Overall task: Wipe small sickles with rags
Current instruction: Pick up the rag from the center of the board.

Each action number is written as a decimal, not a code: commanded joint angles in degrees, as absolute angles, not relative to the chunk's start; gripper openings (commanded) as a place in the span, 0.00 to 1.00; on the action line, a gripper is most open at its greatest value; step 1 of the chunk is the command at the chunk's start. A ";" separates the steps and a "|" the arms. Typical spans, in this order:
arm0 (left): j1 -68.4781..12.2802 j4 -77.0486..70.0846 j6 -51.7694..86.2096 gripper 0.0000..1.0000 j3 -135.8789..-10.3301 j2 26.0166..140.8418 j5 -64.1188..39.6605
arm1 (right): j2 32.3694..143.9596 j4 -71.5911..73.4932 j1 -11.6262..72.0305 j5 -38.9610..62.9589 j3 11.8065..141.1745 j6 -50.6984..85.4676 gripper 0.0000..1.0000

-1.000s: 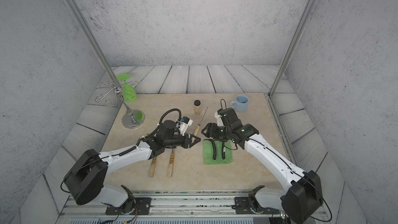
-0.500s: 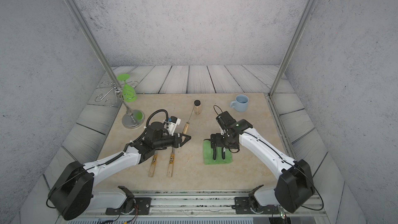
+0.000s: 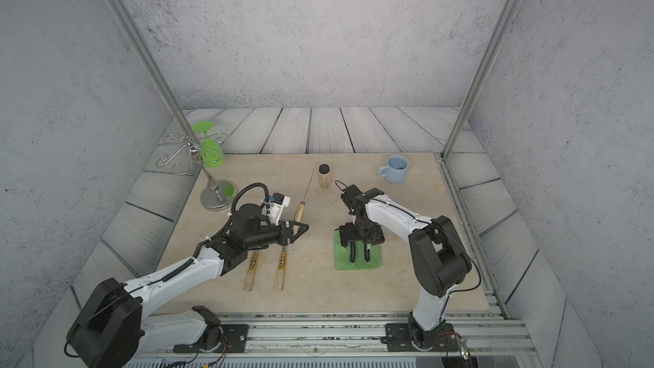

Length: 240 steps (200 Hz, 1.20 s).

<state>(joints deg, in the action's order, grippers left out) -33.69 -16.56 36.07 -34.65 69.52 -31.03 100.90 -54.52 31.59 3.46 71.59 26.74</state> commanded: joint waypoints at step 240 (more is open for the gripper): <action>-31.51 -29.71 44.03 0.00 -29.90 67.80 -45.60 | 87.59 -38.82 26.92 18.92 64.23 24.94 0.16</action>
